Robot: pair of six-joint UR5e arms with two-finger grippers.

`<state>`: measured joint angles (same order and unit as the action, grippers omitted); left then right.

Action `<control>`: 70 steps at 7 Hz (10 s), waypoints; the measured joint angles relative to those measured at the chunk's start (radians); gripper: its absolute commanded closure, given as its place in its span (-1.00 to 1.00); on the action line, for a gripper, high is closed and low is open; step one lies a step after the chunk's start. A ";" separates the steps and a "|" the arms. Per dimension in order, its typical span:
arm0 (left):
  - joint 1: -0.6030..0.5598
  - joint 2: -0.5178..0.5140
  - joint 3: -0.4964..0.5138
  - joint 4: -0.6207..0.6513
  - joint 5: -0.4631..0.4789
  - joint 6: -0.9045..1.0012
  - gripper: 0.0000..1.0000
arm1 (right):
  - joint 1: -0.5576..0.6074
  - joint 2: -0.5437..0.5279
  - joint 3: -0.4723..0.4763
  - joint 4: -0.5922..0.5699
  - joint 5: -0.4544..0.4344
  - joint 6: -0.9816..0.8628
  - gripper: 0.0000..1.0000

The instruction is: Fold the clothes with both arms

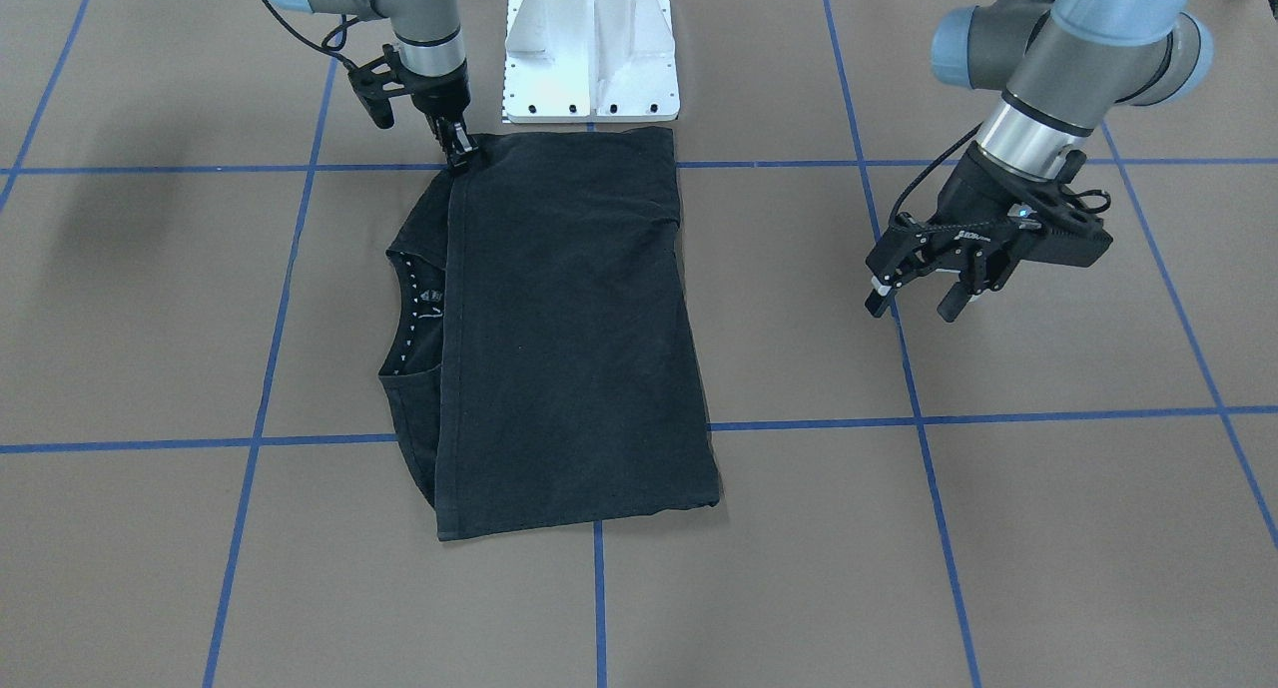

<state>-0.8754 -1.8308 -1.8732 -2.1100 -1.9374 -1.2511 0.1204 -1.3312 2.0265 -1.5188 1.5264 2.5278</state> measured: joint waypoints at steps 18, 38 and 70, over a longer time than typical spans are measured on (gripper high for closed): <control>0.830 0.051 -0.067 -0.106 0.484 -0.741 -0.46 | 0.015 -0.042 0.081 -0.003 0.040 -0.032 1.00; 0.414 -0.087 -0.140 0.026 0.252 -0.639 1.00 | 0.489 0.142 -0.019 -0.019 0.467 -0.221 1.00; -0.013 -0.094 0.189 -0.149 0.047 0.104 -1.00 | 0.698 1.032 -1.407 0.441 0.440 -0.937 1.00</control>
<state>-0.8879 -1.9248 -1.6840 -2.2586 -1.8903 -1.1472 0.8189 -0.2988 0.6195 -1.0778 1.9669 1.5908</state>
